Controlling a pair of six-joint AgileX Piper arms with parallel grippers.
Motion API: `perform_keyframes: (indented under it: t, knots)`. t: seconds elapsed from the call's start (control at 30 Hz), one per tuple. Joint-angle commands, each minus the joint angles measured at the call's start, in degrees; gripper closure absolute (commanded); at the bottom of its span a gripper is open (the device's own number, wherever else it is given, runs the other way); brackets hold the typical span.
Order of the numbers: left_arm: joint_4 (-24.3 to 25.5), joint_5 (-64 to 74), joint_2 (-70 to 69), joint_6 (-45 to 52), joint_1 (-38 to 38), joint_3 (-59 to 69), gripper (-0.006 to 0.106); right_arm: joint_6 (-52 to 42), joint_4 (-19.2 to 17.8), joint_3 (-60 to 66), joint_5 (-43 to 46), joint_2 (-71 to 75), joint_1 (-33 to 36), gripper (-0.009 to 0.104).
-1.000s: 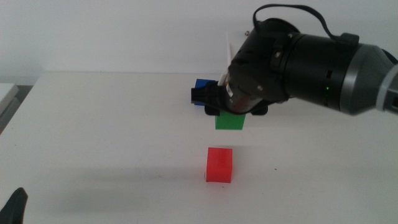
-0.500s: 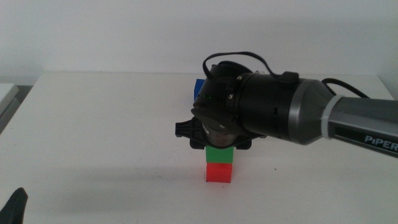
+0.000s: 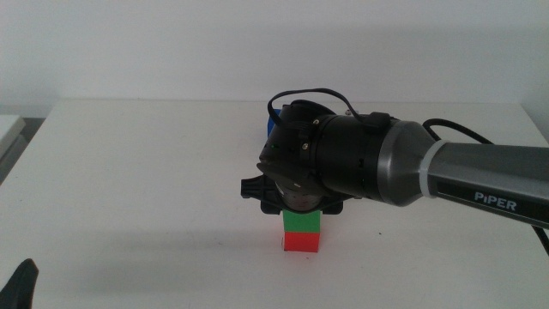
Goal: Stack red cubes first, then green, then blue cubes in a specific spot.
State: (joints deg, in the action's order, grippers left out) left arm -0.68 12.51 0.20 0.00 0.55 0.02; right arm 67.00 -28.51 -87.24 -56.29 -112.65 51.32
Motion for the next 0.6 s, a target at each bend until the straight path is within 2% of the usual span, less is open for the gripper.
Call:
perform_keyframes:
  t: [0.0, 0.23, 0.4, 0.47, 0.5, 0.53, 0.57]
  knots:
    - [-0.2, -0.8, -0.2, 0.0, 0.0, 0.0, 0.007, 0.2, -1.3, 0.2, 0.4, 0.2, 0.1, 0.097]
    - [-0.2, -0.8, -0.2, 0.0, 0.0, 0.0, 0.007, 0.1, -1.3, 0.3, 0.4, -0.3, 0.1, 0.097]
    - [-0.2, -0.8, -0.2, 0.0, 0.0, 0.0, 0.007, 0.9, -1.4, 0.3, -1.1, -0.3, 0.1, 0.088]
    - [-0.2, -0.8, -0.2, 0.0, 0.0, 0.0, 0.007, 0.9, -1.6, 0.3, -1.1, -0.3, 0.1, 0.074]
    - [-0.2, -0.8, -0.2, 0.0, 0.0, 0.0, 0.007, 0.9, -1.6, 0.3, -1.1, -0.3, 0.1, 0.063]
    - [-0.2, -0.8, -0.2, 0.0, 0.0, 0.0, 0.007, 0.9, -1.6, 0.3, -1.1, -0.3, 0.1, 0.040]
    - [-0.2, -0.8, -0.2, 0.0, 0.0, 0.0, 0.007, 0.9, -1.6, 0.3, -1.1, -0.3, 0.1, 0.034]
